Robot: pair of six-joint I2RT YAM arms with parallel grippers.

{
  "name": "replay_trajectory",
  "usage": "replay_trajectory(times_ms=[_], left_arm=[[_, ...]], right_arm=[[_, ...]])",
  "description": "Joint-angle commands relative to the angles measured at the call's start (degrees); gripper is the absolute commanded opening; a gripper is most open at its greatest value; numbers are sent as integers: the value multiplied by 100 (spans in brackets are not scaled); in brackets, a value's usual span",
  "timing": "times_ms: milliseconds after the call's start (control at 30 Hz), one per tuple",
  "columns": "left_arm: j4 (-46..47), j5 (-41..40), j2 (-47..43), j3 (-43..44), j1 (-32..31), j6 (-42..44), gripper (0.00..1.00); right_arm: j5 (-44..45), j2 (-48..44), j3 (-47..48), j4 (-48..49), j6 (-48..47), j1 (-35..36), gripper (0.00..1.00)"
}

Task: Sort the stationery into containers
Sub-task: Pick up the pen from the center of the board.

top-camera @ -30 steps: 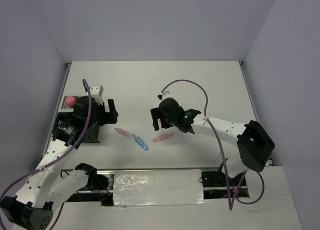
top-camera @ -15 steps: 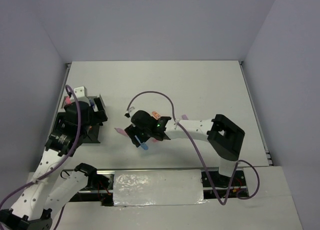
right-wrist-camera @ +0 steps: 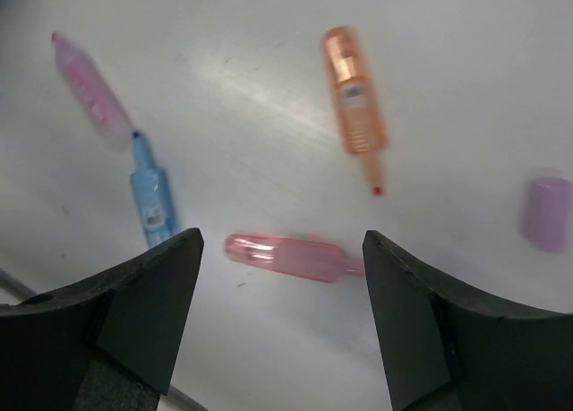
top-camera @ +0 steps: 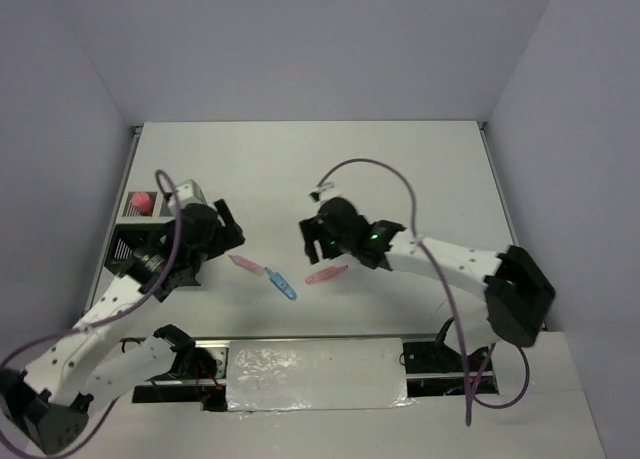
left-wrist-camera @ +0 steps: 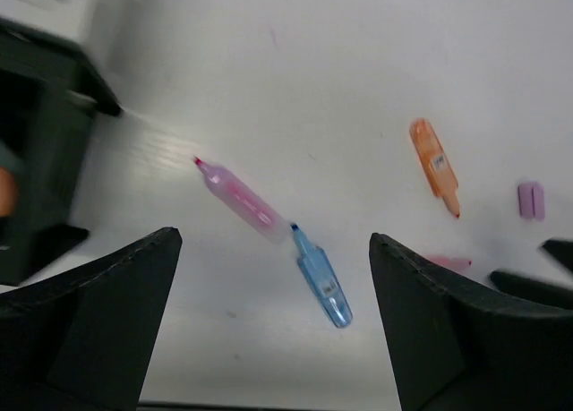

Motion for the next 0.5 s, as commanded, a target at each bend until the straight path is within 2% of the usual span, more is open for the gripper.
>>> replay_trajectory(times_ms=[0,33,167,333,467], left_arm=[[-129,-576,1007,250,-908,-1305,99],[-200,-690,1230,355,-1171,-1725,99],[-614,-1060,2162,313,-1508,-2931,99],[-201,-1192,2611,66,-1473,-3477,95],[-357,-938,3602,426,-1227,-3495,92]], right_arm=[[-38,-1120,-418,-30,292,-628,80],[-21,-1488,-559,-135,239,-882,80],[-117,-2281,-797,-592,-77,-1174,80],[-380,-2975,-1069,-752,-166,-1201,80],[-451,-3284,-1298,-691,-210,-1192,80]])
